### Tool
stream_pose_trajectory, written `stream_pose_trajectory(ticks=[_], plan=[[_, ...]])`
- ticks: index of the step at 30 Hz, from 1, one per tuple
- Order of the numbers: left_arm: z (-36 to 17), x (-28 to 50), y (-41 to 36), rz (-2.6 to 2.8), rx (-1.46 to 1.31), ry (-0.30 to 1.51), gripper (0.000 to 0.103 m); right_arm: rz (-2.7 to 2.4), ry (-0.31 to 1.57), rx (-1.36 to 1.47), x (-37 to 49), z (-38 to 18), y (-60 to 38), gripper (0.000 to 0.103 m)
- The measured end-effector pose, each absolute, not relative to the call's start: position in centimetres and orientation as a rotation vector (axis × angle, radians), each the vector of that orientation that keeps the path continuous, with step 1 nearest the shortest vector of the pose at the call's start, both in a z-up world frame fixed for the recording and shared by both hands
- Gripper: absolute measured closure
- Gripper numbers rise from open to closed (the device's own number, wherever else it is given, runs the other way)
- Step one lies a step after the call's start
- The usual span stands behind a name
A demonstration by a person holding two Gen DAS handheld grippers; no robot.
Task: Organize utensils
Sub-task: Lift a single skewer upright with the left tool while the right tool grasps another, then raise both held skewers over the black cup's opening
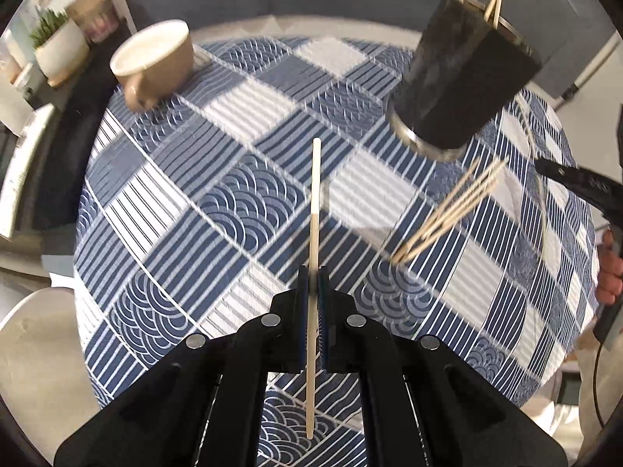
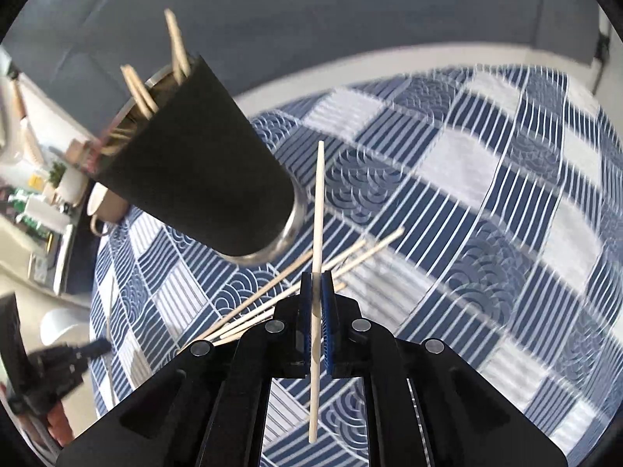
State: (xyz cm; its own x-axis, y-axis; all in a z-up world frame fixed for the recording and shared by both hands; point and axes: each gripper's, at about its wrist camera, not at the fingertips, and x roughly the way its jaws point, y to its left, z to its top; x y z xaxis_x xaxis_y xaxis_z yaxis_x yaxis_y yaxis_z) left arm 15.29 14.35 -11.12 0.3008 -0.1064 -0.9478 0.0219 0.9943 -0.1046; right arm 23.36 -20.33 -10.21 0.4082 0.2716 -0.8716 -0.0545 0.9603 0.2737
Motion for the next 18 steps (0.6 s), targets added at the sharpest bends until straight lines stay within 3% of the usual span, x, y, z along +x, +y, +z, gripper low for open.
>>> stream_pose_trajectory(ticks=[18], plan=[[0.0,22.1,6.3,-0.156,0.055,1.002,0.098,0.358,0.737,0.201,23.3,4.4,-22.1,0.098]])
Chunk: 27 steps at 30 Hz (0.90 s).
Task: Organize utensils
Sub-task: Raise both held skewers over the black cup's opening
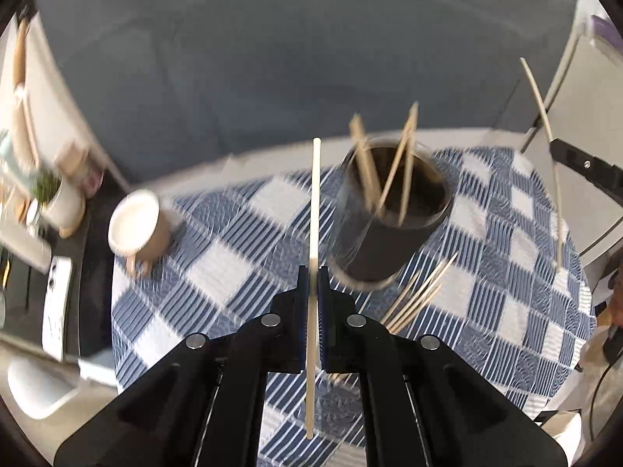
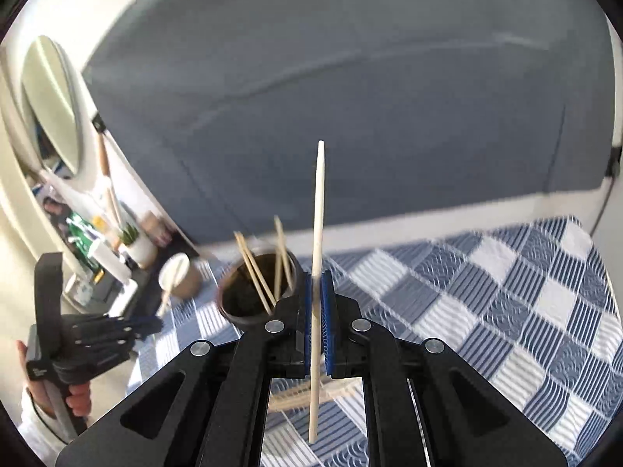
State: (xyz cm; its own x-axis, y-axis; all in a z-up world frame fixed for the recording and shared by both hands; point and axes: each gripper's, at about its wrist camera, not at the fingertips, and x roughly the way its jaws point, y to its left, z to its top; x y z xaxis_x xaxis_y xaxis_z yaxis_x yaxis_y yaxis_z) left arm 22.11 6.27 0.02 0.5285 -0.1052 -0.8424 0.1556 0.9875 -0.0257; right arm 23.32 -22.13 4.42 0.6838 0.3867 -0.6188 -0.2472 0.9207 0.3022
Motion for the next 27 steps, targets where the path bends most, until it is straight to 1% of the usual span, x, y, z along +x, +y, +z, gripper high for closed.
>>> stream_pose_trajectory(ticks=[3,10,20,27], plan=[[2.0,23.3,5.0,-0.209,0.064,0.958,0.098,0.383,0.692,0.208,23.1,6.1,-21.4,0.098],[4.7,26.0,3.4,-0.362,0.030,0.883,0.098,0.391,0.555,0.213,21.4,9.1,-19.7,0.098],[5.1,30.3,2.8,-0.539,-0.083,0.762,0.098,0.368,0.440,0.168,21.5,10.9,-17.2,0.098],[4.6,31.3,2.7,-0.619,-0.138,0.644,0.099,0.398,0.419,0.194,23.8,9.8,-15.8,0.098]])
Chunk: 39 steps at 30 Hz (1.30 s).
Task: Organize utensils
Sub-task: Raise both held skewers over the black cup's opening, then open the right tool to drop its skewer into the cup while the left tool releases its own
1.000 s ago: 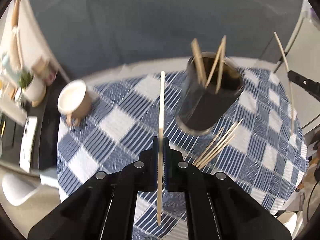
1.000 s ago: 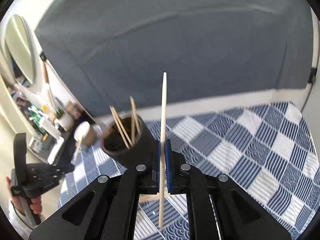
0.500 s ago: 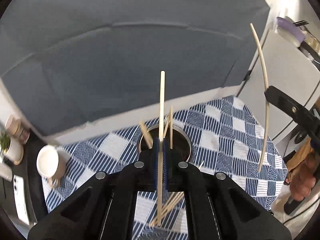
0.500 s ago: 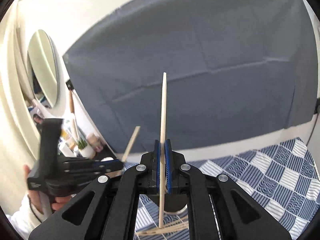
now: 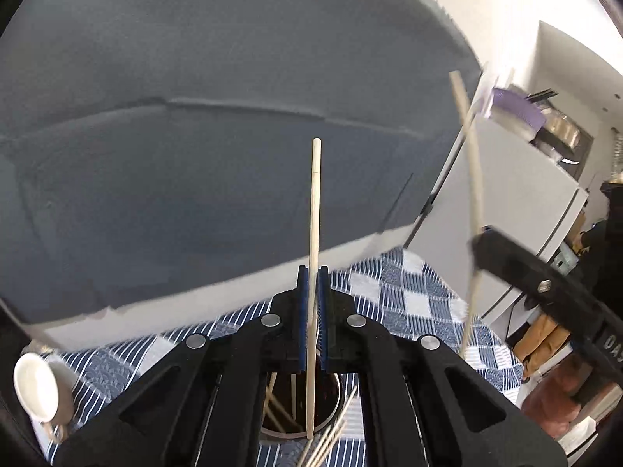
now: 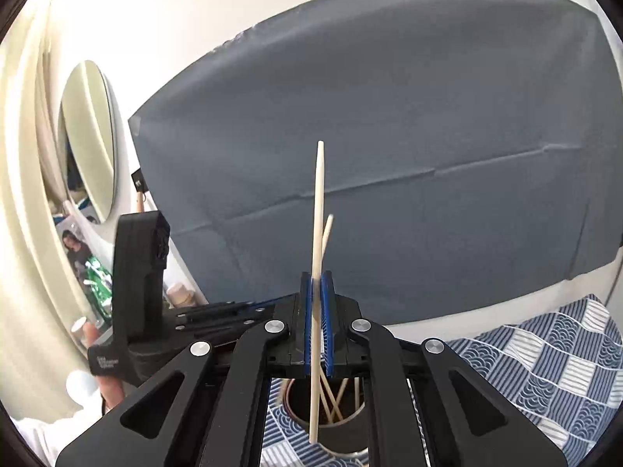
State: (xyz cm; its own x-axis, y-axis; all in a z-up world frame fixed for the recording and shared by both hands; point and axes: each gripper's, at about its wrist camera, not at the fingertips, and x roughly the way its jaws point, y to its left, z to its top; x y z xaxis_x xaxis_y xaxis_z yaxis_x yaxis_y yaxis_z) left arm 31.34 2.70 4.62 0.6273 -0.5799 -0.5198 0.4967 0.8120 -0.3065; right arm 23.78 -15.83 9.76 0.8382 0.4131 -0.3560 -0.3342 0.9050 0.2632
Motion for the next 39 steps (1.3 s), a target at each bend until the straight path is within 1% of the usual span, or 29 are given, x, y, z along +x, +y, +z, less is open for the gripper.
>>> stream_pose_trajectory(ticks=[5,9,13,21,28,35,39], plan=[[3.0,32.6,3.2,-0.668,-0.210,0.640,0.098,0.435,0.438,0.198,25.9,7.9,-14.6,0.098],[1.5,32.8,3.2,-0.657,-0.207,0.605,0.098,0.461,0.439,0.176,27.2,6.3,-13.8,0.098],[-0.6,33.1,3.2,-0.686,-0.247,0.622,0.098,0.506,0.432,0.193,28.3,4.8,-14.1,0.098],[-3.8,32.1,3.9,-0.659,-0.296,0.597,0.098,0.588,0.456,0.182,30.4,1.4,-14.2,0.098],[-4.9,30.4,3.9,-0.622,-0.300,0.579,0.098,0.625,0.490,0.200,31.3,-1.0,-14.8,0.098],[-5.5,28.7,3.9,-0.590,-0.279,0.613,0.098,0.632,0.551,0.190,30.8,-2.9,-15.4,0.098],[-4.8,28.2,3.6,-0.590,-0.245,0.639,0.098,0.614,0.614,0.147,30.4,-3.1,-14.9,0.098]])
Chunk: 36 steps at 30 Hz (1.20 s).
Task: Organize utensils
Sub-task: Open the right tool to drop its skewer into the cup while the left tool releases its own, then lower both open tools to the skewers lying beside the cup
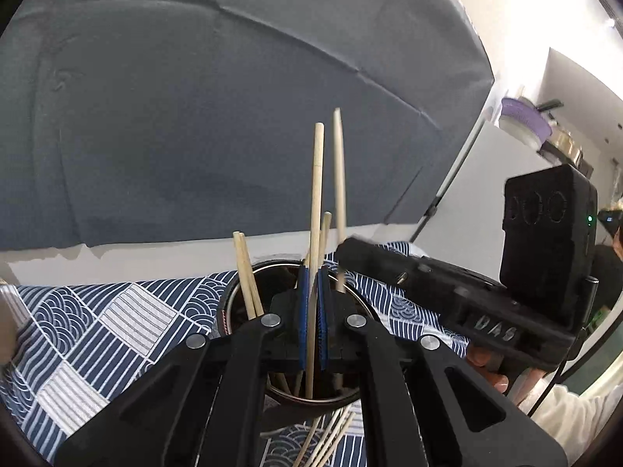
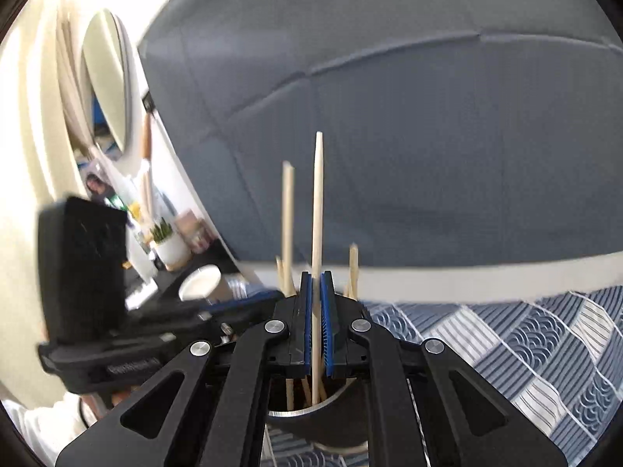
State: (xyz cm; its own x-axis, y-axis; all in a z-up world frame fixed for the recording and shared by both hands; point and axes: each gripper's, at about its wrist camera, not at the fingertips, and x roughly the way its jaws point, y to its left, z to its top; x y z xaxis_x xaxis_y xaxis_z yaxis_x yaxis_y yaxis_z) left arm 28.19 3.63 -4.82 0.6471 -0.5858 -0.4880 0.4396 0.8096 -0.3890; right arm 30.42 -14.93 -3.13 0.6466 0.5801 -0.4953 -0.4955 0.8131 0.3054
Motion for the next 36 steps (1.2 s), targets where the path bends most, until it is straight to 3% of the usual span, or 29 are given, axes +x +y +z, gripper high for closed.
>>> stream_pose_trajectory(ticks=[10,19,21,23,27,30,31,33,36], plan=[[-3.9,28.0,2.5,-0.448,-0.150,0.841,0.098,0.625,0.884,-0.004,31.4,-3.9,-12.5,0.098],[-3.3,28.1,2.9,-0.460,-0.060,0.896,0.098,0.533,0.950,-0.090,30.9,-4.3,-11.1,0.095],[-2.8,27.6,3.4,-0.466,-0.061,0.888,0.093,0.515,0.950,-0.091,30.4,-4.0,-11.3,0.095],[-2.3,27.0,4.3,-0.479,-0.071,0.882,0.081,0.510,0.945,-0.077,29.8,-3.3,-11.7,0.093],[-1.6,25.6,5.9,-0.466,-0.040,0.880,0.074,0.473,0.911,-0.098,28.4,-1.9,-12.0,0.073],[-1.1,24.5,6.9,-0.482,-0.047,0.884,0.059,0.470,0.901,-0.087,27.2,-0.8,-12.2,0.070],[-1.0,24.2,7.0,-0.472,-0.027,0.877,0.050,0.466,0.897,-0.095,26.8,-0.5,-12.3,0.066],[-0.6,23.6,7.3,-0.451,0.017,0.865,0.044,0.453,0.884,-0.116,26.0,0.0,-12.4,0.059],[-0.4,23.0,7.5,-0.440,0.040,0.874,0.025,0.412,0.894,-0.109,24.8,0.4,-13.0,0.028]])
